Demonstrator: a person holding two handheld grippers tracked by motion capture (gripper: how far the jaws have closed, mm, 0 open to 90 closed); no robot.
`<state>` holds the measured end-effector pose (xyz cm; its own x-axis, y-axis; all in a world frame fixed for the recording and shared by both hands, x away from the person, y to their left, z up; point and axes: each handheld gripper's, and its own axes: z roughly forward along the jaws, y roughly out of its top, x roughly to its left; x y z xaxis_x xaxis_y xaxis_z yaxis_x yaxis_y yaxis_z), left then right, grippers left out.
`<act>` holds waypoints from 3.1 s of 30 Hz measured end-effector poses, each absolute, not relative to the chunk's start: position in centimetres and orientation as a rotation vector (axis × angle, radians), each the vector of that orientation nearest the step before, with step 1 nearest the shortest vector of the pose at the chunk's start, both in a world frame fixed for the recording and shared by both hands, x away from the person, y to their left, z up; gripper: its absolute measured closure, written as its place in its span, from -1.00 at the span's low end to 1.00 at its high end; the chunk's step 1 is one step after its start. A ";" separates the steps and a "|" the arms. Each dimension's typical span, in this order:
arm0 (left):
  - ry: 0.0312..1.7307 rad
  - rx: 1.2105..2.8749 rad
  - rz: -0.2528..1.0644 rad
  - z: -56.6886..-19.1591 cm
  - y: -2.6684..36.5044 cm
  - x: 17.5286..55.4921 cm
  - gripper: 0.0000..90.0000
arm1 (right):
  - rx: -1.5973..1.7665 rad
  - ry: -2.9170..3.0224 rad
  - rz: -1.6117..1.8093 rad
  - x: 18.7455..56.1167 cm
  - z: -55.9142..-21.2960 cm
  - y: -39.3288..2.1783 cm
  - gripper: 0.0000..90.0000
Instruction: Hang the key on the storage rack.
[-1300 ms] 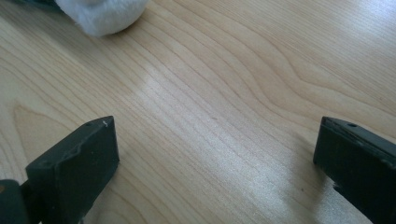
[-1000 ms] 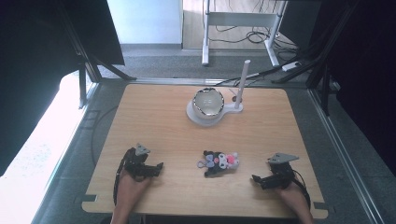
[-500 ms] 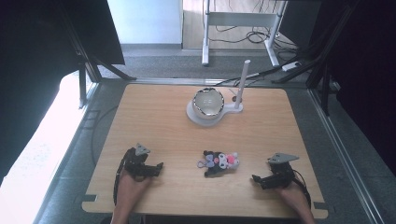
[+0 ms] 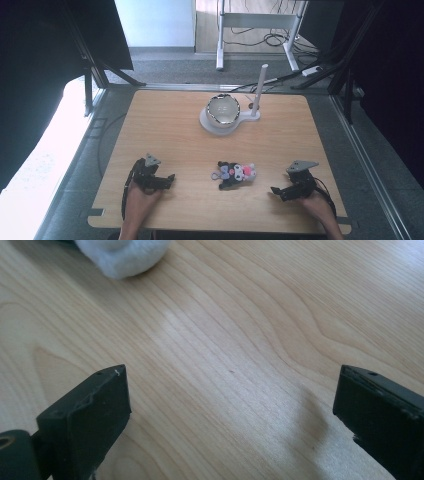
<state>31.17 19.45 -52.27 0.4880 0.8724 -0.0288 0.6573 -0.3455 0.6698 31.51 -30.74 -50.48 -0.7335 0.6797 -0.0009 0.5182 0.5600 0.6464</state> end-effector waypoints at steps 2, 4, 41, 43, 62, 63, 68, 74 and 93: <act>1.255 2.113 0.448 -52.3 19.5 31.2 -0.91 | 0.981 2.573 0.919 31.7 -50.2 -30.5 -0.94; 1.255 2.113 0.447 -52.3 19.5 31.2 -0.91 | 0.967 2.598 0.903 31.9 -49.8 -30.2 -0.94; 1.254 2.113 0.447 -52.3 19.5 31.2 -0.91 | 0.715 2.837 0.647 35.7 -45.4 -24.4 -0.91; 1.254 2.113 0.447 -52.3 19.5 31.2 -0.91 | 0.703 2.844 0.633 35.8 -45.2 -23.9 -0.91; 1.257 2.109 0.448 -52.3 19.4 31.2 -0.91 | 0.484 2.961 0.497 37.1 -44.7 -18.8 -0.91; 1.257 2.109 0.447 -52.3 19.4 31.2 -0.91 | 0.468 2.967 0.492 37.1 -44.8 -18.5 -0.91; 1.257 2.109 0.447 -52.3 19.4 31.2 -0.91 | 0.378 3.012 0.440 37.2 -45.2 -16.8 -0.91; 1.255 2.113 0.447 -52.3 19.5 31.2 -0.91 | 0.310 3.051 0.365 37.5 -46.3 -15.4 -0.76; 1.254 2.113 0.447 -52.3 19.5 31.2 -0.91 | 0.250 3.087 0.151 37.8 -47.6 -14.3 -0.07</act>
<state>31.17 19.46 -52.27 0.4885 0.8721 -0.0289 0.6573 -0.3460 0.6695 37.76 -14.30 -47.59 -0.9861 0.1626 -0.0330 0.1586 0.9822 0.1003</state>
